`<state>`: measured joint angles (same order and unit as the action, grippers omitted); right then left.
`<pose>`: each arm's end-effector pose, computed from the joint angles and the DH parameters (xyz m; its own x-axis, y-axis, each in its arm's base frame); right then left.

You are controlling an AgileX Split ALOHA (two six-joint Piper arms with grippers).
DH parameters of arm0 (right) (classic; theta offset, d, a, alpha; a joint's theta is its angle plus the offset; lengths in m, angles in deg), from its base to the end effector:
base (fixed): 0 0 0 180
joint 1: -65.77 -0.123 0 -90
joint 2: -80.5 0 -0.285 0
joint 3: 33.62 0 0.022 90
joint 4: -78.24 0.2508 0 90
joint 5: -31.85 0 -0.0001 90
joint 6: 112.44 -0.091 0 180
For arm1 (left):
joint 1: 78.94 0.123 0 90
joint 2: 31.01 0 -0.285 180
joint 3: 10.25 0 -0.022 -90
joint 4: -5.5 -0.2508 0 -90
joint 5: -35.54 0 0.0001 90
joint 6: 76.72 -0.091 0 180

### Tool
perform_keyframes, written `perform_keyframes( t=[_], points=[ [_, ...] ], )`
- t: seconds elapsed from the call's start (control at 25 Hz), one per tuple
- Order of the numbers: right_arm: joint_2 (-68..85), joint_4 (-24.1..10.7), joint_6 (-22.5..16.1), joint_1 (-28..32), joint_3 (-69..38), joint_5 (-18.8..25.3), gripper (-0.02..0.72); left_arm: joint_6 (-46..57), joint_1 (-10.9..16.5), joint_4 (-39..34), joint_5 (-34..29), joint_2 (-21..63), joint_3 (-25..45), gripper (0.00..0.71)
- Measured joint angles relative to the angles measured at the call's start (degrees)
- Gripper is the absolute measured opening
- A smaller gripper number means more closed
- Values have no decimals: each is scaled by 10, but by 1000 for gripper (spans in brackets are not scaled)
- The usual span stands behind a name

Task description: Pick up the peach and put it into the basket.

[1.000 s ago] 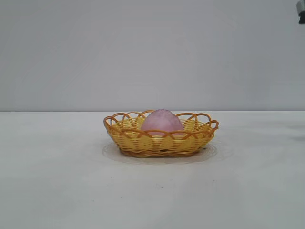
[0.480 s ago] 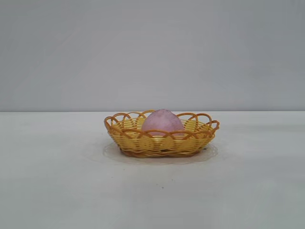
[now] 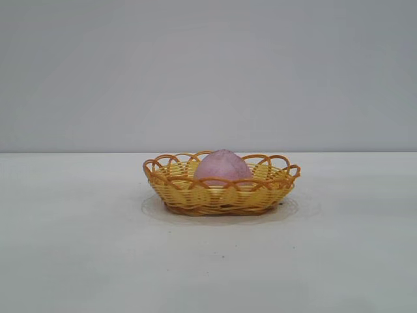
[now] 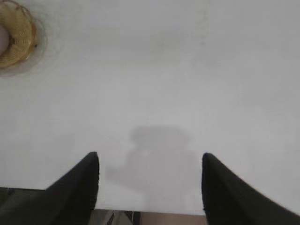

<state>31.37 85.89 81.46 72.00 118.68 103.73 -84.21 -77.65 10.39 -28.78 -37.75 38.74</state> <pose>0.1004 0.0006 0.3400 -0.8395 -0.1074 -0.5327 -0.1280 0.9918 0.0017 -0.0094 -0.0072 0.2704 -0.4931 0.0822 -0.8661 0.0906 0.9950 0.0428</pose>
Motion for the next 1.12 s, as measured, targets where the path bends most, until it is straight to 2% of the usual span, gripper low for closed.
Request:
perform_keyframes(
  t=[0.4,0.68,0.88,1.12],
  points=[
    [240,1,-2,0,-183,5,406,0,0,0,0,0,0,515],
    [266,18,-7,-2,-213,-59,406,0,0,0,1,1,0,515],
    [266,21,-7,-3,-215,-63,406,0,0,0,1,1,0,515],
    [266,22,-8,-35,-215,-64,406,0,0,0,1,1,0,515]
  ],
)
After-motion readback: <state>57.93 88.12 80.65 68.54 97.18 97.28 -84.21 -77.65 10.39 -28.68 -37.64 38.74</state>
